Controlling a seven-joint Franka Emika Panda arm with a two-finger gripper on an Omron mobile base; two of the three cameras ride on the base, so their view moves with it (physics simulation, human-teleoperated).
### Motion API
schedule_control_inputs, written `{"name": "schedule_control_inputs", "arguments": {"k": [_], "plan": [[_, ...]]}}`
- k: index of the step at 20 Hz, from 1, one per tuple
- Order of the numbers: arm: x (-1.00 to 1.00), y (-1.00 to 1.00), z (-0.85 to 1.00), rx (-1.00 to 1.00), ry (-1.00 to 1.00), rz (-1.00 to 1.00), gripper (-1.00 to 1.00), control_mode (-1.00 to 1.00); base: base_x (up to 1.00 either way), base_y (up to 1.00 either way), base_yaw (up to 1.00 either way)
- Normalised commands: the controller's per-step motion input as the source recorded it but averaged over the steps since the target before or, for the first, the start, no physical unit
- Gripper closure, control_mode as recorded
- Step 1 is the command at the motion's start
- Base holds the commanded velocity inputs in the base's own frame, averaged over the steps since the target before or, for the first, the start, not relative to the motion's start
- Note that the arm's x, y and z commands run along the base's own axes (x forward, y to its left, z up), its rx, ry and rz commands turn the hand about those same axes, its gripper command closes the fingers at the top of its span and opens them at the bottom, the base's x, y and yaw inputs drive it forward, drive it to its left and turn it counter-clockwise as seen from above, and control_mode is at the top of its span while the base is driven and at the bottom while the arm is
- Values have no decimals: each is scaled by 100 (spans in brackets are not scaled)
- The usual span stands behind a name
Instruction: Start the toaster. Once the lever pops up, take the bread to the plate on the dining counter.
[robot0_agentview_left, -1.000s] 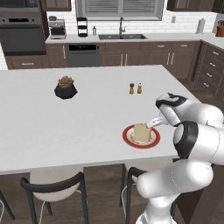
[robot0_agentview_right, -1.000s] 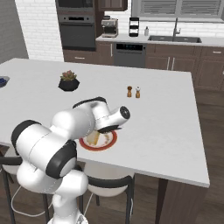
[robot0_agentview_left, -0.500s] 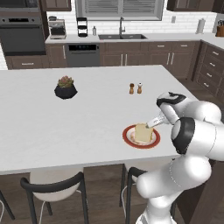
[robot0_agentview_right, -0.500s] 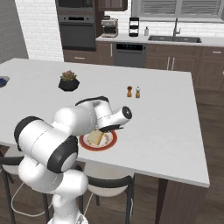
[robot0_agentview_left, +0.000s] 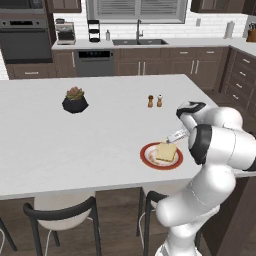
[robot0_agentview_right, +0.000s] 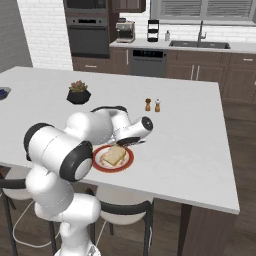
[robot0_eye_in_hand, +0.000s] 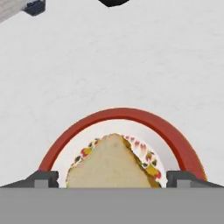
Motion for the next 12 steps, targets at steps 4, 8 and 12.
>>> {"name": "schedule_control_inputs", "arguments": {"k": [4,8,12], "plan": [[32,-7,-1,-13,0,0,-100,-100,0,0,0],[19,-14,2,-10,0,0,-100,-100,0,0,0],[-79,50,29,-16,-13,-1,-100,-100,0,0,0]]}}
